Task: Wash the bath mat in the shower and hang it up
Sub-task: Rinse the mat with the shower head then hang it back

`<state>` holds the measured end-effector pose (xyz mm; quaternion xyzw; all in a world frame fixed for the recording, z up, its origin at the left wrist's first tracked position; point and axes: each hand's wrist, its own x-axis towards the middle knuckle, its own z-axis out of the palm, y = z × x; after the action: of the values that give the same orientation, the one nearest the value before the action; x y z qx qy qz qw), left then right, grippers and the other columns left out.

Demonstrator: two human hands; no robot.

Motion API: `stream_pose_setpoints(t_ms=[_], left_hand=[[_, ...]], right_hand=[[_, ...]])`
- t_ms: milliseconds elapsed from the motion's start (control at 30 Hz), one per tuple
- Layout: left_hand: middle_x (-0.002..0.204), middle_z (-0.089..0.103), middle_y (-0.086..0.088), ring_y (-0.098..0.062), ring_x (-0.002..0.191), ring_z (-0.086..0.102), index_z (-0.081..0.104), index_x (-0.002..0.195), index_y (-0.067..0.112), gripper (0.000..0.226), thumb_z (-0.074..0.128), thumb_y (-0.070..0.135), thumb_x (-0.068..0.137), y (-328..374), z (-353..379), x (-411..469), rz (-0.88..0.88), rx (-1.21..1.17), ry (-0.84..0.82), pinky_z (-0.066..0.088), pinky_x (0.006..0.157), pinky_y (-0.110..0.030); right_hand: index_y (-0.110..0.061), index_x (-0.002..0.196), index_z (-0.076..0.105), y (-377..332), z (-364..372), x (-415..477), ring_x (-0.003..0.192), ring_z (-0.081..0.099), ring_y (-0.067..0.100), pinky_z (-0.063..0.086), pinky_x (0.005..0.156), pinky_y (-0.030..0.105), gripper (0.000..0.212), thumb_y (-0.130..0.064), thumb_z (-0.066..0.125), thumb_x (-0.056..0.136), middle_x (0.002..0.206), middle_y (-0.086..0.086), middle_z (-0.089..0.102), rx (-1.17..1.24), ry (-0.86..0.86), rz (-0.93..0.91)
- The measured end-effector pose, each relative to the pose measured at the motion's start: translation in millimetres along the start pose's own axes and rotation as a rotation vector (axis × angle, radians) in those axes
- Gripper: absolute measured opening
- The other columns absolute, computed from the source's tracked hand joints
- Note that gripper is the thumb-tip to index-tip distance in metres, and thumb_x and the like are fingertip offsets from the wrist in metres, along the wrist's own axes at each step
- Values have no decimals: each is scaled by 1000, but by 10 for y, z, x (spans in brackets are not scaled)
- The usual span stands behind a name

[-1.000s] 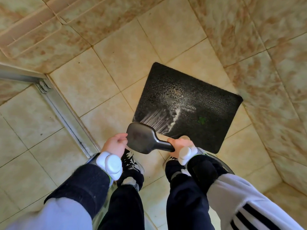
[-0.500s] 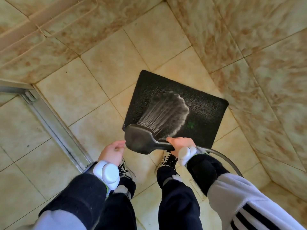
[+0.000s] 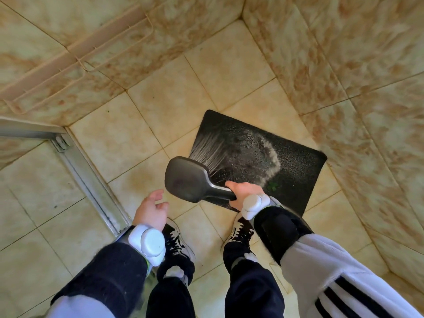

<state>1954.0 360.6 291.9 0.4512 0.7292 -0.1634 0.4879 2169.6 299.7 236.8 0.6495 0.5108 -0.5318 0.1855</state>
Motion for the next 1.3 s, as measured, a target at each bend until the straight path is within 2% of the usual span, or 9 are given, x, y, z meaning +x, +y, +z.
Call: stream_pose_setpoints(t_ms=[200,433,600,700,767,867,1000,1167,1300], left_hand=[[133,53,-2,-28,117,53,48,133,19,38,43,11,96,87,149,17,-28,-19,-78,43,105,-42],[116,60,-4,-34,104,61,56,117,24,30,46,10,93,287,444,-21,-4,26,-149,50,95,-44],[109,64,-10,-31,106,61,59,102,22,25,43,5,94,399,702,-38,28,31,-194,49,96,-42],[100,61,-12,-26,88,60,59,115,6,29,38,2,96,480,815,-94,5,-22,-278,47,73,-29],[101,60,-12,-23,86,58,58,117,5,29,37,1,97,551,868,-136,13,-44,-291,43,66,-23],[107,61,-11,-24,92,58,56,122,8,32,38,4,97,677,905,-165,43,-34,-286,48,71,-26],[132,52,-5,-28,112,55,44,137,19,45,47,10,93,841,924,-146,124,49,-232,47,100,-42],[148,36,-3,-25,126,47,27,147,19,60,49,9,92,1006,950,-166,150,-11,-202,40,107,-44],[146,39,0,-22,114,51,26,147,22,60,48,8,93,1066,987,-149,168,-81,-188,43,105,-42]], right_hand=[[-23,123,47,374,-137,-70,103,62,29,48,80,36,34,-20,56,90,110,5,65,112,27,128],[-23,130,46,877,-134,-266,108,61,28,47,83,33,40,-25,56,92,120,5,62,162,89,228],[-23,130,44,1153,-86,-395,106,63,29,49,83,35,42,-27,58,90,119,6,63,186,77,293],[-23,132,44,1240,-62,-446,107,62,29,48,82,34,45,-27,58,89,120,7,63,190,89,306],[-23,131,45,1282,-66,-483,106,62,29,48,83,34,45,-27,59,89,119,7,63,213,76,311],[-22,126,48,1324,-82,-538,103,63,29,50,86,36,39,-23,58,89,115,7,64,270,56,274],[-23,123,51,1304,-108,-556,100,62,25,48,84,35,36,-21,58,88,112,3,63,285,33,190],[-22,117,54,1273,-129,-575,96,62,24,50,86,37,31,-20,58,87,104,2,64,299,72,128],[-25,111,54,1339,-117,-596,93,62,24,50,83,37,24,-23,59,87,92,-4,57,317,101,132]])
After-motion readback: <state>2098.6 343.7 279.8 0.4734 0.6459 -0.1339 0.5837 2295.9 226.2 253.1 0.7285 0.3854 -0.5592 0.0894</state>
